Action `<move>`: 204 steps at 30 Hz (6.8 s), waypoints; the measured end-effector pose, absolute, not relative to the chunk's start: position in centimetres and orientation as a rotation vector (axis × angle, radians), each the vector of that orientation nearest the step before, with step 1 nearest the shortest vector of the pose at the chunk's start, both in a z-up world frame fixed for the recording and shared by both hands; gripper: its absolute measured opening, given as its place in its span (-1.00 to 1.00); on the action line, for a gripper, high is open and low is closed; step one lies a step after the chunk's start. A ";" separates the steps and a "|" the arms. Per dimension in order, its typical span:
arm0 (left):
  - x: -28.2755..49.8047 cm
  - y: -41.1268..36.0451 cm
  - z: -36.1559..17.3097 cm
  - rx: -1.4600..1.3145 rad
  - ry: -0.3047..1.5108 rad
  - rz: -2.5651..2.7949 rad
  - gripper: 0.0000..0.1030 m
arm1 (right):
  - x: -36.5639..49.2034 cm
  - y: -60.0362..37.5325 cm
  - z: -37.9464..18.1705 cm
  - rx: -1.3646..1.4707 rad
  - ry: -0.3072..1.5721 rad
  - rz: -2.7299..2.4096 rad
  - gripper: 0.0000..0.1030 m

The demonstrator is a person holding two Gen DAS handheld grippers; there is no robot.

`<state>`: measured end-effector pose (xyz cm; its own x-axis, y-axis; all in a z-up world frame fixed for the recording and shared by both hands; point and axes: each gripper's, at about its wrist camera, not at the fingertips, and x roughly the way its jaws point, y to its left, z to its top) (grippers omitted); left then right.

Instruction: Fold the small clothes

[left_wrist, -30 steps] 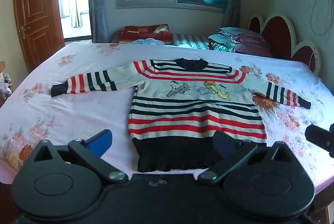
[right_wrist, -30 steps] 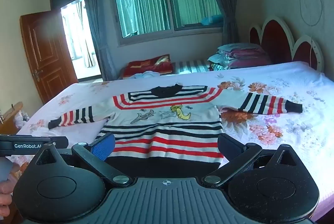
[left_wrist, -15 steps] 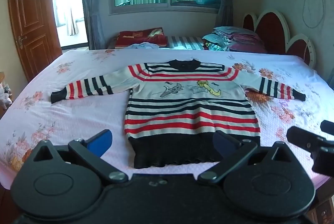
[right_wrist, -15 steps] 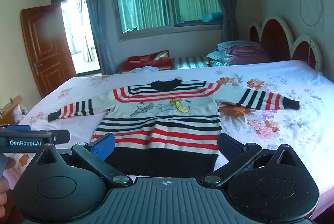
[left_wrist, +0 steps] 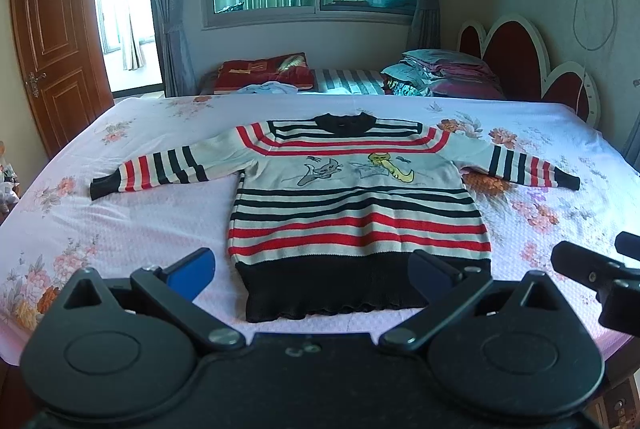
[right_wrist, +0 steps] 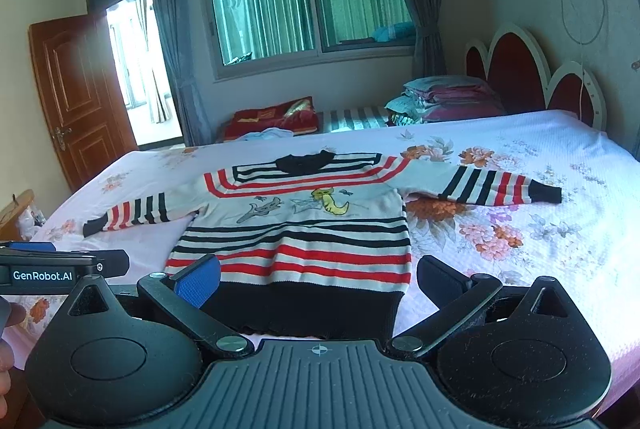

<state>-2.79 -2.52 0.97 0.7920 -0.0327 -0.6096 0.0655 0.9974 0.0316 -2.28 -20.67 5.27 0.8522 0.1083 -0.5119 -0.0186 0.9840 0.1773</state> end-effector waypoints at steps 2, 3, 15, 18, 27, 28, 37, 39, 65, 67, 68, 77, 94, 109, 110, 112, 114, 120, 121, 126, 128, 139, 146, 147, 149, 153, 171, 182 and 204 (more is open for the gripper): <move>-2.8 -2.5 0.9 0.052 0.656 -0.052 1.00 | -2.3 -20.6 5.3 0.168 0.547 0.065 1.00; -2.8 -2.5 0.9 0.052 0.656 -0.051 1.00 | -2.2 -20.6 5.3 0.167 0.548 0.065 1.00; -2.3 -2.1 0.8 0.048 0.656 -0.034 1.00 | -2.0 -20.8 5.1 0.171 0.551 0.067 1.00; -2.2 -2.1 0.8 0.048 0.656 -0.033 1.00 | -1.9 -20.9 5.1 0.171 0.550 0.067 1.00; -1.7 -2.5 0.8 0.051 0.660 -0.031 1.00 | -1.4 -21.3 4.9 0.174 0.555 0.063 1.00; -1.7 -2.5 0.7 0.051 0.660 -0.030 1.00 | -1.4 -21.3 4.9 0.174 0.555 0.063 1.00; -1.7 -2.5 0.7 0.052 0.659 -0.028 1.00 | -0.9 -21.7 4.6 0.178 0.563 0.060 1.00; -1.5 -2.7 0.7 0.051 0.660 -0.026 1.00 | -0.7 -21.8 4.5 0.178 0.564 0.059 1.00; 1.7 -2.0 -0.5 0.050 0.687 -0.006 1.00 | 2.4 -22.3 3.1 0.191 0.589 0.026 1.00; 2.3 -1.9 -0.6 0.051 0.692 -0.005 1.00 | 2.9 -22.2 2.9 0.191 0.594 0.020 1.00; 2.6 -1.9 -0.7 0.053 0.694 -0.005 1.00 | 3.2 -22.3 2.8 0.191 0.597 0.016 1.00; 7.2 -0.9 -2.2 0.044 0.727 -0.018 1.00 | 6.2 -22.8 1.4 0.203 0.620 -0.053 1.00; 18.5 2.1 -4.1 0.072 0.742 -0.085 0.99 | 14.8 -22.1 0.5 0.255 0.635 -0.201 1.00; 25.2 2.6 -6.5 0.017 0.768 -0.160 0.99 | 20.5 -24.7 -0.5 0.264 0.611 -0.286 0.99; 25.5 2.4 -6.7 0.016 0.770 -0.156 0.99 | 20.9 -25.3 -0.8 0.262 0.613 -0.288 0.99; 26.1 1.8 -7.0 0.022 0.769 -0.136 0.99 | 21.8 -26.7 -1.3 0.265 0.615 -0.285 0.99; 26.8 0.9 -7.3 0.033 0.761 -0.113 0.99 | 22.7 -28.2 -2.0 0.261 0.618 -0.281 0.99; 29.1 -2.0 -8.4 0.037 0.769 -0.063 0.99 | 25.7 -34.2 -4.1 0.260 0.643 -0.295 0.99; 29.6 -2.6 -8.7 0.034 0.776 -0.058 0.99 | 26.1 -35.4 -4.5 0.262 0.649 -0.300 0.97; 31.2 -6.1 -9.8 0.031 0.792 -0.050 0.99 | 27.9 -41.1 -7.2 0.298 0.708 -0.346 0.43; 31.8 -7.4 -10.1 0.041 0.791 -0.057 0.99 | 28.2 -43.4 -8.2 0.318 0.719 -0.366 0.43; 33.7 -11.5 -12.2 0.072 0.814 -0.054 0.98 | 29.8 -52.7 -13.5 0.422 0.799 -0.492 0.42; 34.5 -11.9 -12.9 0.082 0.830 -0.028 0.97 | 30.5 -56.6 -15.3 0.529 0.770 -0.528 0.07; 34.5 -11.8 -13.0 0.083 0.832 -0.025 0.97 | 30.7 -57.0 -15.2 0.540 0.758 -0.532 0.06; 34.6 -11.8 -13.0 0.084 0.834 -0.023 0.97 | 30.9 -57.8 -15.4 0.576 0.735 -0.548 -0.17; 34.7 -11.8 -13.0 0.077 0.839 -0.035 0.96 | 30.9 -58.3 -15.1 0.593 0.689 -0.572 -0.75; 36.1 -4.2 -10.5 -0.109 0.740 -0.110 0.95 | 40.9 -30.6 -7.2 0.320 0.609 0.076 -0.84; 37.9 -1.5 -13.0 -0.269 0.828 -0.227 0.96 | 41.1 -22.1 -12.1 0.318 0.797 0.203 -0.04; 42.3 -6.3 -18.4 -0.476 0.877 -0.414 -0.98 | 35.4 -34.0 -12.9 0.259 0.816 -0.142 0.01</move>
<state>42.35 -6.28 -18.36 0.5739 -0.5271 -0.6267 0.1486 0.8196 -0.5533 35.40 -34.01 -12.88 0.6779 -0.0257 -0.7347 0.2242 0.9590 0.1733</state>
